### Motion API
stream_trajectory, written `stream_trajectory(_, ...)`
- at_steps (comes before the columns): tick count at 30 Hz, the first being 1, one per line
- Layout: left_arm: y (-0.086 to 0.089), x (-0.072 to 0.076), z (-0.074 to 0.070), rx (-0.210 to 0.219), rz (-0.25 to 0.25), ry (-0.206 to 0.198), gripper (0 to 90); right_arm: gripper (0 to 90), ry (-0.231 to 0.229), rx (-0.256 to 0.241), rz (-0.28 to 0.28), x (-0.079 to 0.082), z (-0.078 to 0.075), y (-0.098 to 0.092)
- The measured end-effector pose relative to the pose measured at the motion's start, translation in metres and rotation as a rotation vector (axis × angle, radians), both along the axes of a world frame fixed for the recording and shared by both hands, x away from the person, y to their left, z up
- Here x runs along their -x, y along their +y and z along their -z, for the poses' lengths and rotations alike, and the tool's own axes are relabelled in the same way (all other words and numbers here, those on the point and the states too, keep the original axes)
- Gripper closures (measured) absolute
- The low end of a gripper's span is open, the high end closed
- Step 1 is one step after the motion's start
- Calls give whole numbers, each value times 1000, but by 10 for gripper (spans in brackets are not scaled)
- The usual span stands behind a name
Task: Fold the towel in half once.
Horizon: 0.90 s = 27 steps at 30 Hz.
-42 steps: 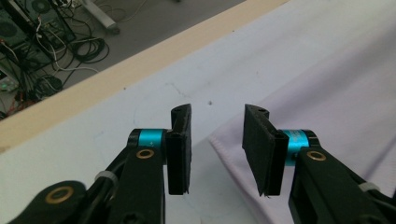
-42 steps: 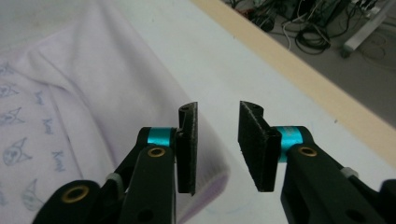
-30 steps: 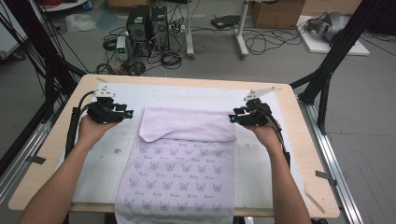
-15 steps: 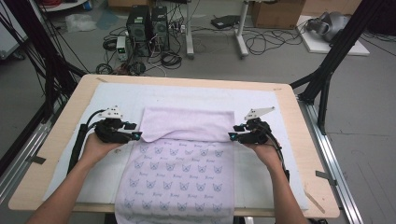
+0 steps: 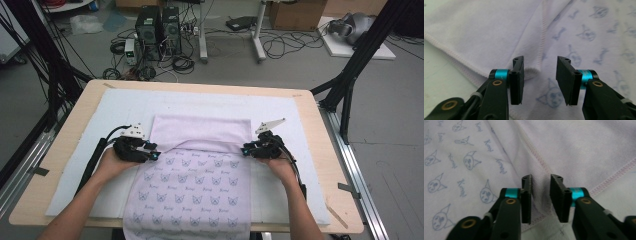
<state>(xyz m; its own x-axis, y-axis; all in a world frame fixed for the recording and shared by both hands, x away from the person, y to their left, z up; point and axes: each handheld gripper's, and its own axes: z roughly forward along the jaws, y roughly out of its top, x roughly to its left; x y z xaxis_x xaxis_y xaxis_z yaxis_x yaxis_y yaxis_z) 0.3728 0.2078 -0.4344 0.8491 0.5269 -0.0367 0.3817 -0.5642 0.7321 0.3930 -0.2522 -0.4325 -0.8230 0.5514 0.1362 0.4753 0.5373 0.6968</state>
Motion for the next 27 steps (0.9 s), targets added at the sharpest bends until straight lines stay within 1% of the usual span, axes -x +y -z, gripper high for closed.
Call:
stream_trajectory(1, -1, 0, 2, -19, -5, 3, 651, 793, -3, 2, -7, 1, 0, 1)
stream_trajectory(2, -1, -1, 3, -39, -8, 1, 710, 800, -8, 9, -12, 1, -1, 2)
stream_trajectory(3, 0, -1, 3, -32, -10, 0, 743, 818, -16, 8, -15, 2, -2, 2)
stream_trajectory(4, 0, -1, 2, -36, -11, -11, 816, 827, -19, 2, -22, 2, -3, 3)
stream_trajectory(5, 0, -1, 2, -40, -17, -14, 854, 828, -30, 0, -26, 3, -5, 4)
stream_trajectory(6, 1, -1, 1, -37, -24, -11, 865, 830, -36, -2, -28, 4, -6, 4)
stream_trajectory(8, 3, 0, -1, -34, -26, -17, 894, 831, -46, -10, -31, 6, -9, 4)
stream_trajectory(10, 5, 0, -2, -11, -33, -22, 894, 839, -54, -15, -35, 8, -12, 4)
stream_trajectory(11, 5, 0, -3, -3, -28, -24, 890, 842, -60, -15, -38, 8, -13, 3)
stream_trajectory(12, 6, 0, -4, 4, -29, -29, 842, 844, -65, -18, -39, 10, -14, 3)
stream_trajectory(13, 5, 1, -4, 15, -45, -32, 738, 844, -73, -21, -39, 10, -16, 3)
stream_trajectory(14, 5, 0, -4, 25, -41, -24, 644, 844, -76, -28, -39, 11, -17, 2)
stream_trajectory(15, 4, -1, -3, 31, -36, -17, 607, 843, -76, -34, -38, 11, -18, 1)
stream_trajectory(17, 1, -1, -1, 24, -31, -10, 554, 840, -70, -31, -35, 11, -17, 1)
stream_trajectory(18, -1, -1, 1, 18, -28, -6, 551, 837, -65, -32, -35, 11, -16, 1)
stream_trajectory(19, -3, -1, 2, -2, -25, -12, 559, 835, -63, -31, -34, 11, -16, 1)
stream_trajectory(21, -5, -1, 4, -22, -38, -34, 653, 834, -60, -29, -39, 11, -15, 3)
stream_trajectory(22, -4, -1, 3, -23, -39, -36, 722, 834, -56, -26, -38, 11, -15, 4)
stream_trajectory(23, -4, -2, 2, -22, -43, -34, 804, 835, -62, -24, -43, 10, -14, 5)
stream_trajectory(25, -2, -2, 1, -29, -46, -38, 843, 838, -61, -26, -44, 10, -14, 5)
stream_trajectory(27, 2, -1, -2, -10, -51, -37, 850, 842, -60, -31, -45, 11, -16, 4)
